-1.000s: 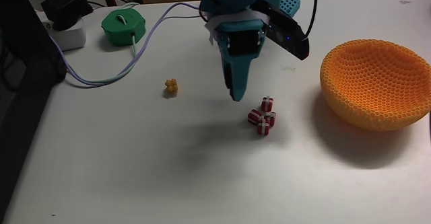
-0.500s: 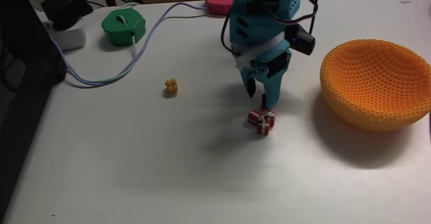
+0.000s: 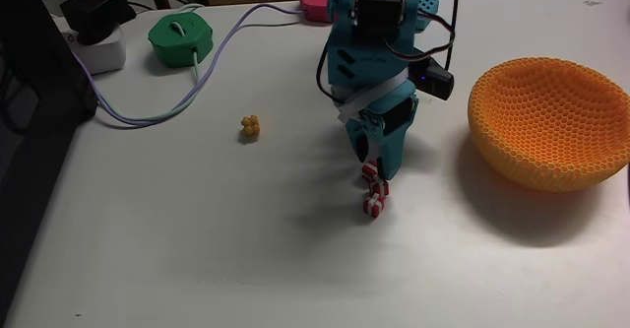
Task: Place cube pieces into the yellow basket
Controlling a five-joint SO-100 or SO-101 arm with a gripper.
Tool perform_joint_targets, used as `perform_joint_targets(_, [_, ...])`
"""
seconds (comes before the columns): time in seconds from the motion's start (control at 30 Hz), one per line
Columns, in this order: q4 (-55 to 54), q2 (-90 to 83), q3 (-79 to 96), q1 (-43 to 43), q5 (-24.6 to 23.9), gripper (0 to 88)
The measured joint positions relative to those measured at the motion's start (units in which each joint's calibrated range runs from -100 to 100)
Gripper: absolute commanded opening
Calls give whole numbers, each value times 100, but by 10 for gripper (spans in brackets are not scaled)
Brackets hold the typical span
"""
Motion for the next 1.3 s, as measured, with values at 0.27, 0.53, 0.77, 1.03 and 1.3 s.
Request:
perform_joint_targets(0.27, [144,-30,-108,106,-44,183])
perform_joint_targets(0.53, [-67,-30,355,87,-44,175])
perform_joint_targets(0.77, [-366,-39,581,-87,-68,142])
perform_joint_targets(1.03, [-311,-49,631,-58,-73,146])
perform_joint_targets(1.3, [-322,-128,808,-87,-73,1])
